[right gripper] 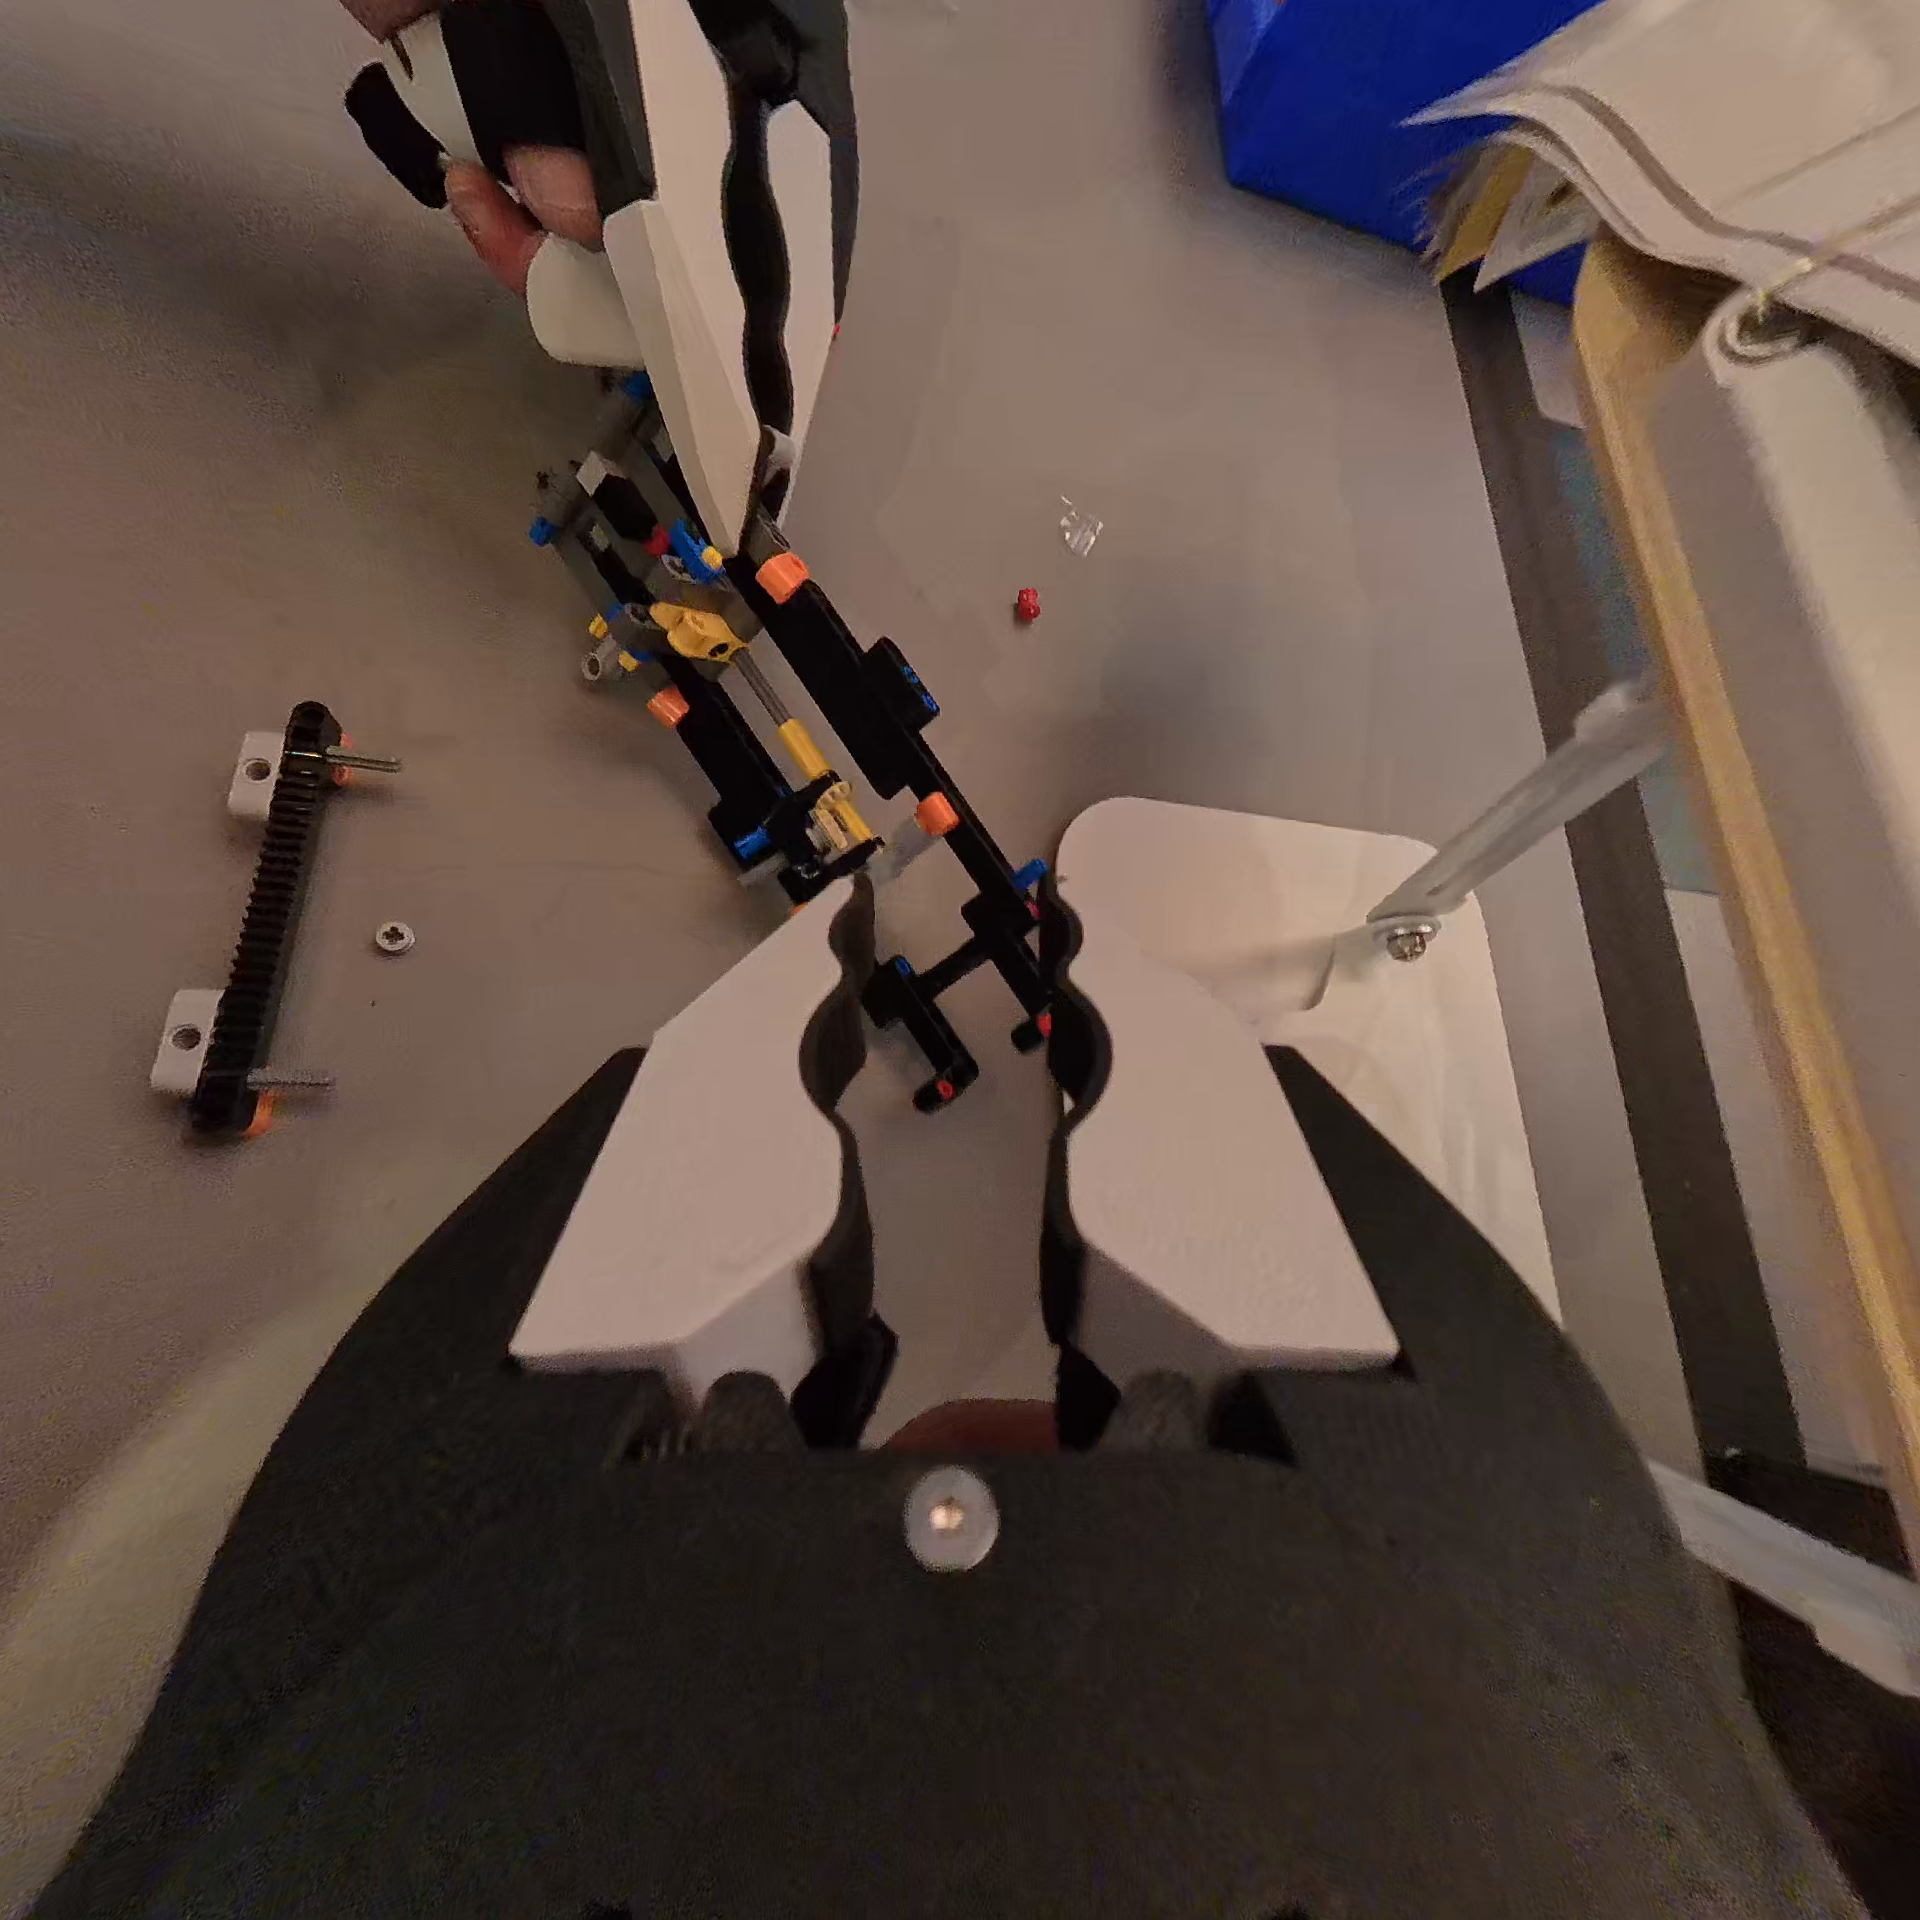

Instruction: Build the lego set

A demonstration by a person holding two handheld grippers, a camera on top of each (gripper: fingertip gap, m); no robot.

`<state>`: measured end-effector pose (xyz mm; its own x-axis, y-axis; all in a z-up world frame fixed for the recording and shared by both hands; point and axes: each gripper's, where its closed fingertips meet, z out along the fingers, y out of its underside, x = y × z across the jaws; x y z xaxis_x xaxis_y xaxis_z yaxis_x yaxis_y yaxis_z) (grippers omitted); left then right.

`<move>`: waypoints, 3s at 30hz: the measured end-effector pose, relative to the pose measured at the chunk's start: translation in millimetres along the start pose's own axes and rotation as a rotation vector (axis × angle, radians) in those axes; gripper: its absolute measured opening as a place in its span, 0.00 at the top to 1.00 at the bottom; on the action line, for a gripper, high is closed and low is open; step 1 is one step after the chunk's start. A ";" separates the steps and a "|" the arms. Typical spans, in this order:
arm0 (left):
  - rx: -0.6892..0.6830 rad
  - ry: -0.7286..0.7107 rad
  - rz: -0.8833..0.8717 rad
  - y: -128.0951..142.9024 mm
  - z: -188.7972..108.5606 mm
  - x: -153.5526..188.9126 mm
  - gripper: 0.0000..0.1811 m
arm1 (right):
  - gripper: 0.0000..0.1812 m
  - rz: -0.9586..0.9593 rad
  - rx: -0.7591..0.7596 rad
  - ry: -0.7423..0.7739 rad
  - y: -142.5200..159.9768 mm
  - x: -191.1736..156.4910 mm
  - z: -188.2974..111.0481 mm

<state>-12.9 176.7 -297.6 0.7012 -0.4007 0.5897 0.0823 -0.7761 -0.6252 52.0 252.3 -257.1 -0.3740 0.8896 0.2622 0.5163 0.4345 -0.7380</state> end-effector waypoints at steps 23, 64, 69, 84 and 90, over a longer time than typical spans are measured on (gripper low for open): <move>-0.131 -0.201 0.524 -0.2 7.3 24.0 0.97 | 0.90 -0.073 0.043 -0.131 -18.6 -41.6 43.3; -0.010 -0.145 0.154 11.1 -25.9 -31.4 0.70 | 0.80 0.062 0.081 0.229 -28.5 -3.6 -24.4; 0.082 -0.228 0.231 -29.0 -62.2 -38.9 0.69 | 0.79 0.018 0.069 0.345 -49.0 17.0 -34.9; 0.624 -0.351 0.308 -222.8 -148.1 -113.3 0.67 | 0.83 0.237 0.037 0.653 -111.4 145.3 -23.9; 0.662 -0.295 0.317 -258.4 -148.5 -121.4 0.73 | 0.98 0.239 0.006 0.609 -113.8 147.3 -1.0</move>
<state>-224.4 353.6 -131.7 0.9128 -0.3370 0.2305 0.1864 -0.1581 -0.9697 -61.1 334.0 -133.9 0.2550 0.8827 0.3948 0.5258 0.2161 -0.8227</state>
